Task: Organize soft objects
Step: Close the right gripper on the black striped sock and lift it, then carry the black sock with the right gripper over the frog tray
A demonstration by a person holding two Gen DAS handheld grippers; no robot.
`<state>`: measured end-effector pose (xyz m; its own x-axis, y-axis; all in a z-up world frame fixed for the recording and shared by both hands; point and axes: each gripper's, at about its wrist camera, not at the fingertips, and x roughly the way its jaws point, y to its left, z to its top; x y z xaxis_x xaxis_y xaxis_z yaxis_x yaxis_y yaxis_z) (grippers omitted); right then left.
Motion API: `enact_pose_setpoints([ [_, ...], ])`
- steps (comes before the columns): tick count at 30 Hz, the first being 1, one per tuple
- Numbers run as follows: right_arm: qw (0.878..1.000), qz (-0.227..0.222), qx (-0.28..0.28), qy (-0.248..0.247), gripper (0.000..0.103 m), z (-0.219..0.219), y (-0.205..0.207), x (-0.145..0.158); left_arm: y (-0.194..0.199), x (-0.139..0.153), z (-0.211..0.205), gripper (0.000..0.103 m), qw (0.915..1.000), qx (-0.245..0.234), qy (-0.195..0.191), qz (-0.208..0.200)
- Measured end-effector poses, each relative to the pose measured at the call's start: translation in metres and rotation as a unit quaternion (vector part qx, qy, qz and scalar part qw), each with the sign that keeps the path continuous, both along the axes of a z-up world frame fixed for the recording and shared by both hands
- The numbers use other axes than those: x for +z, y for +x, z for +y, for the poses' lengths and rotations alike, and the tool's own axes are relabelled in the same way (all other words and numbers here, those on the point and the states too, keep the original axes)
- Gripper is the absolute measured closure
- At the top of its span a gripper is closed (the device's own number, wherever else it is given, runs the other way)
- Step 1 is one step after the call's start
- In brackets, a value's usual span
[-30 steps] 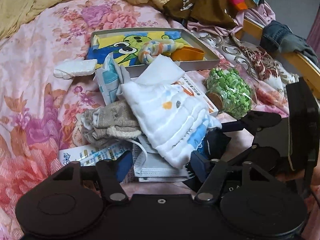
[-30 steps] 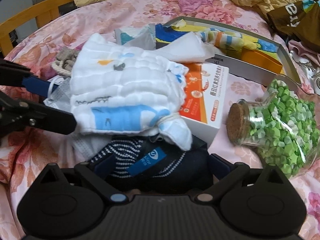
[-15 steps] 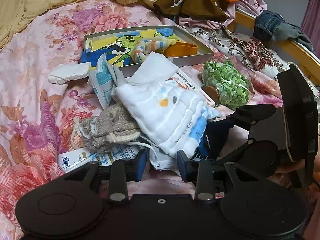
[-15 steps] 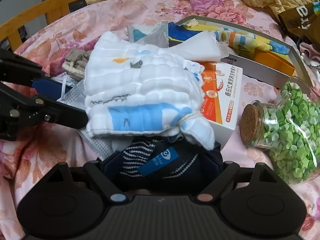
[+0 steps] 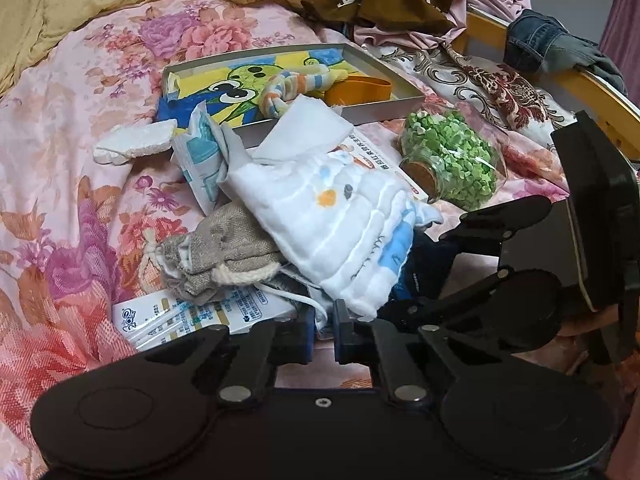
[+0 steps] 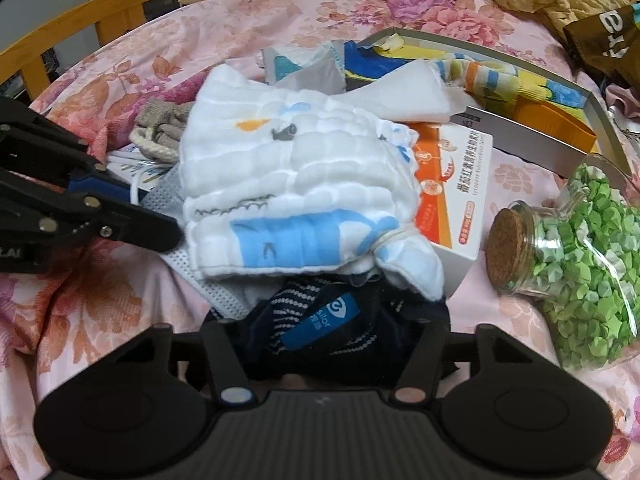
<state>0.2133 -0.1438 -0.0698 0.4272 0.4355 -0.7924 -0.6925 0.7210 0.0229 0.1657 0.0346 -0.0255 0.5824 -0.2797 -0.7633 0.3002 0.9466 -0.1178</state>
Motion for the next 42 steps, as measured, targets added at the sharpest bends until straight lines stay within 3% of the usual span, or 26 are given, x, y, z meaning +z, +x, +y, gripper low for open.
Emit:
enact_pose_setpoints([
  [5,1.0,0.017,0.004,0.001,0.059,-0.004,0.003,0.003,0.001,0.0,0.002,0.094,1.0,0.003,-0.001,0.001],
  [7,1.0,0.018,0.001,-0.005,0.076,-0.005,0.004,0.003,0.001,0.0,0.002,0.095,1.0,0.003,0.0,0.002],
  [12,1.0,0.016,-0.001,-0.016,0.097,-0.006,0.002,0.006,0.0,0.001,0.001,0.097,1.0,0.003,-0.002,0.002],
  [18,0.999,-0.007,-0.021,-0.03,0.098,-0.015,-0.005,0.017,-0.007,0.006,0.002,0.099,0.9999,0.0,-0.013,-0.009],
  [28,0.997,-0.063,-0.04,0.035,0.099,-0.038,-0.03,0.063,-0.033,0.029,0.0,0.101,0.9981,-0.003,-0.044,-0.044],
  [33,0.99,-0.111,-0.053,0.075,0.099,-0.054,-0.045,0.092,-0.05,0.051,0.005,0.102,0.9938,0.007,-0.074,-0.083],
  [42,0.969,-0.188,-0.072,0.145,0.099,-0.077,-0.062,0.129,-0.074,0.081,-0.003,0.103,0.9825,0.005,-0.076,-0.17],
])
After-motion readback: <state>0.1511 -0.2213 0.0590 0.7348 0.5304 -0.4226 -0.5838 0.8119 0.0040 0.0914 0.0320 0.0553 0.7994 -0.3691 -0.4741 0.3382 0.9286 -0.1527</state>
